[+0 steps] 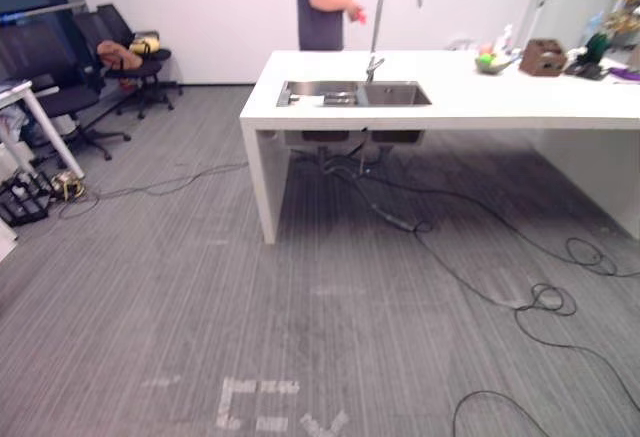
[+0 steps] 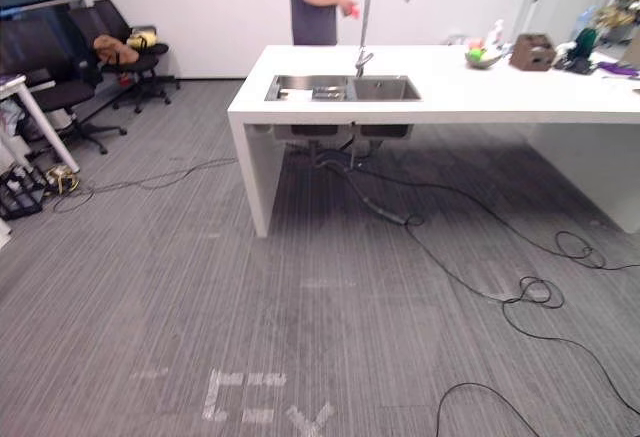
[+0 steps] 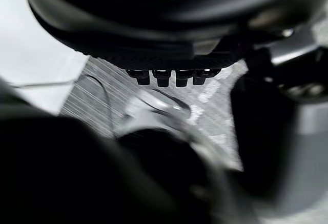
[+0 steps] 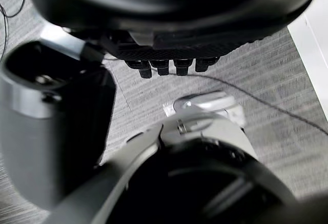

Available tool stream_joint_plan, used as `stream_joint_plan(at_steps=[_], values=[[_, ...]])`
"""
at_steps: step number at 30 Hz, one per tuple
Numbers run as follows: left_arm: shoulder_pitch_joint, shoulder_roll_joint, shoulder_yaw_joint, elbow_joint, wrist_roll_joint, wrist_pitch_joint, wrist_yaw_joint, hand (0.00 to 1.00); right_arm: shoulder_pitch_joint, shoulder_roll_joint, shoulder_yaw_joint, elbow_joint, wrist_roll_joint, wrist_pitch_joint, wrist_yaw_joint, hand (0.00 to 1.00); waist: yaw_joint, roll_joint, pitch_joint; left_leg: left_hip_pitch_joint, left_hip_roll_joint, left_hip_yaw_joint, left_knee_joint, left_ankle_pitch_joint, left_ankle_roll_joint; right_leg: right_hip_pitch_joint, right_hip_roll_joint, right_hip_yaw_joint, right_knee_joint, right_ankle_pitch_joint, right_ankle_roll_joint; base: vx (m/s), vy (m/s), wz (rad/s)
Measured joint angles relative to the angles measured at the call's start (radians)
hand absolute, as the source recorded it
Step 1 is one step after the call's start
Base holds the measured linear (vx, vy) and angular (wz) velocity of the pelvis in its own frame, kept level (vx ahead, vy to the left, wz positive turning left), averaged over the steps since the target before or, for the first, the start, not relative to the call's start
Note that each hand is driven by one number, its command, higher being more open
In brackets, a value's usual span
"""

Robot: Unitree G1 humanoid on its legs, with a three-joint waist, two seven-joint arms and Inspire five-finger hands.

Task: Walk over to the sink, pick up the cup, carry it to the dishwasher, place the cup inside the dishwasher, then close the dishwasher door

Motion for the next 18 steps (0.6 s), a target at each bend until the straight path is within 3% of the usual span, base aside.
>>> stream_joint_plan(at_steps=[3, 7, 18], values=[[-0.008, -0.008, -0.005, -0.001, -0.003, -0.076, -0.007, 1.00, -0.025, 0.008, 0.004, -0.005, -0.086, -0.073, -0.019, 1.00, 0.001, 0.001, 0.005, 0.046, -0.001, -0.004, -0.037, 0.013, -0.002, 0.039, 0.004, -0.007, -0.027, 0.001, 0.003, 0.02, -0.008, 0.03], [-0.008, -0.031, -0.020, -0.004, 0.002, -0.179, -0.018, 1.00, -0.059, 0.001, 0.025, -0.013, -0.151, -0.077, 0.003, 1.00, 0.005, -0.007, 0.011, 0.040, -0.001, -0.010, -0.042, 0.012, -0.002, 0.040, 0.006, -0.017, -0.041, 0.000, 0.004, 0.00, -0.014, 0.04], [0.003, -0.049, -0.021, -0.009, 0.002, -0.295, 0.107, 1.00, -0.063, -0.003, 0.038, -0.006, -0.111, -0.083, 0.039, 1.00, 0.009, -0.013, 0.026, 0.037, -0.001, -0.033, -0.043, 0.015, 0.000, 0.056, 0.008, -0.048, -0.056, -0.003, 0.009, -0.01, -0.031, 0.07]])
